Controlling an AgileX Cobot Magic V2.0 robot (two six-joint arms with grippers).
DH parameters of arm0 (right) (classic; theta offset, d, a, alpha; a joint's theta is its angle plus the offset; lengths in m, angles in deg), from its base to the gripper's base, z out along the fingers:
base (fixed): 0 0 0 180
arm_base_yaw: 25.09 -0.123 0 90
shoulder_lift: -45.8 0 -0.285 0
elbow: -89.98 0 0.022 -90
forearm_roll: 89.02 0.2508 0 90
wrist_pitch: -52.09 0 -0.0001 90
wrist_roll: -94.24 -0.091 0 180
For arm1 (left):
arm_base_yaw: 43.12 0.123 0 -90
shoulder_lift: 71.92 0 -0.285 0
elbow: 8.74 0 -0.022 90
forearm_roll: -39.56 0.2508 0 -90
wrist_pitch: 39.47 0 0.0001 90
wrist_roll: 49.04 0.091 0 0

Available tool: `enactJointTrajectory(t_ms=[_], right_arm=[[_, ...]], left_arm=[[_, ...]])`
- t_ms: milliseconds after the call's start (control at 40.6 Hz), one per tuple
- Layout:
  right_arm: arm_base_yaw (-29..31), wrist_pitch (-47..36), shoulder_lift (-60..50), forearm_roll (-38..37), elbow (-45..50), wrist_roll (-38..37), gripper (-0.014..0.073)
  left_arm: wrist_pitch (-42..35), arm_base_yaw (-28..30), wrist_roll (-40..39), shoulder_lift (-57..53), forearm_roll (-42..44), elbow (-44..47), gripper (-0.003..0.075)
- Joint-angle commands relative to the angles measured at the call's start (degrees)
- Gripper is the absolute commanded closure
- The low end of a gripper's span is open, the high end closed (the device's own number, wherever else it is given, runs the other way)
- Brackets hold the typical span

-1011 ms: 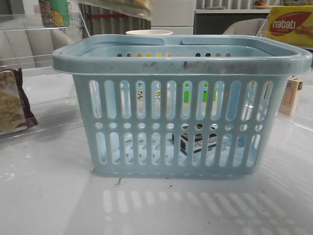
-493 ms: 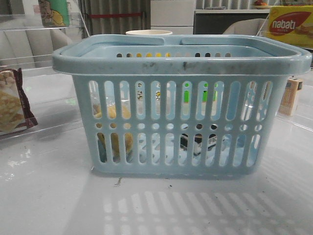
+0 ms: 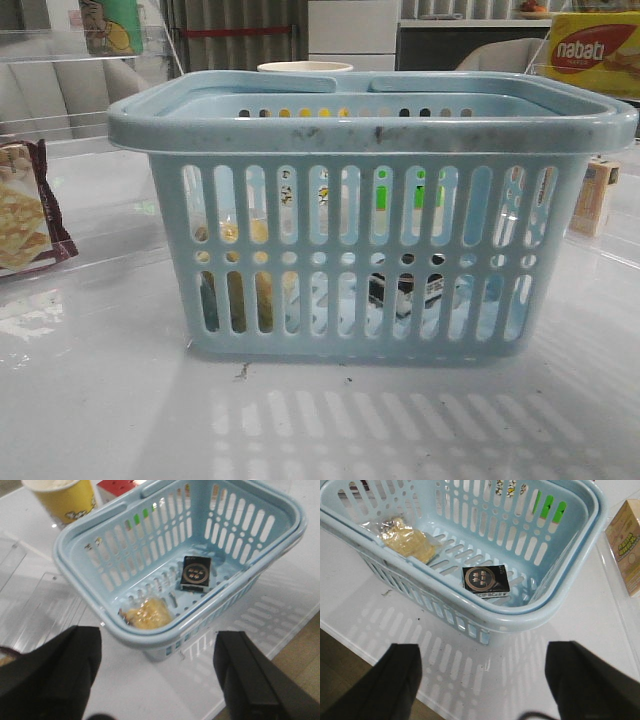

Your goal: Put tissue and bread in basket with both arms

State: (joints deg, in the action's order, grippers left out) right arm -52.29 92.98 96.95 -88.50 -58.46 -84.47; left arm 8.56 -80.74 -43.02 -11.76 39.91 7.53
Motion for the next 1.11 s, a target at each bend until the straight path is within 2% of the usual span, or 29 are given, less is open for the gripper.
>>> enactJointTrajectory(t_ms=[0, 123, 345, 419, 518, 690, 764, 1085], right_arm=[[0.12, -3.51, -0.32, -0.53, -1.45, 0.17, -0.0019], [0.12, -3.08, -0.13, -0.53, -1.45, 0.17, -0.0019], [0.12, -1.4, 0.12, -3.26, -1.45, 0.22, -0.0019], [0.12, -1.18, 0.12, -3.98, -1.45, 0.22, -0.0004], [0.12, -1.09, 0.12, -3.92, -1.45, 0.22, 0.0102], [0.12, -0.15, 0.12, -3.92, -1.45, 0.22, 0.044], [0.12, 0.07, 0.12, -3.92, -1.45, 0.22, 0.0547], [0.12, 0.07, 0.06, -3.92, -1.45, 0.22, 0.0527]], left_arm=[[-2.38, -0.25, -6.92, -5.53, 5.53, 2.9, 0.0195], [-0.89, -0.25, -11.44, -12.07, 8.91, 8.12, 0.0195], [-0.75, -0.25, -11.93, -18.05, 8.8, 13.81, 0.0198], [-0.75, -0.25, -11.93, -18.17, 8.8, 14.31, 0.025], [-0.75, -0.25, -11.93, -18.17, 8.8, 14.43, 0.0388], [-0.86, -0.25, -11.93, -18.17, 8.72, 14.43, 0.0622], [-0.86, -0.25, -11.93, -18.17, 8.72, 14.43, 0.0623], [-0.86, -0.25, -11.93, -18.17, 8.72, 14.43, 0.0624]])
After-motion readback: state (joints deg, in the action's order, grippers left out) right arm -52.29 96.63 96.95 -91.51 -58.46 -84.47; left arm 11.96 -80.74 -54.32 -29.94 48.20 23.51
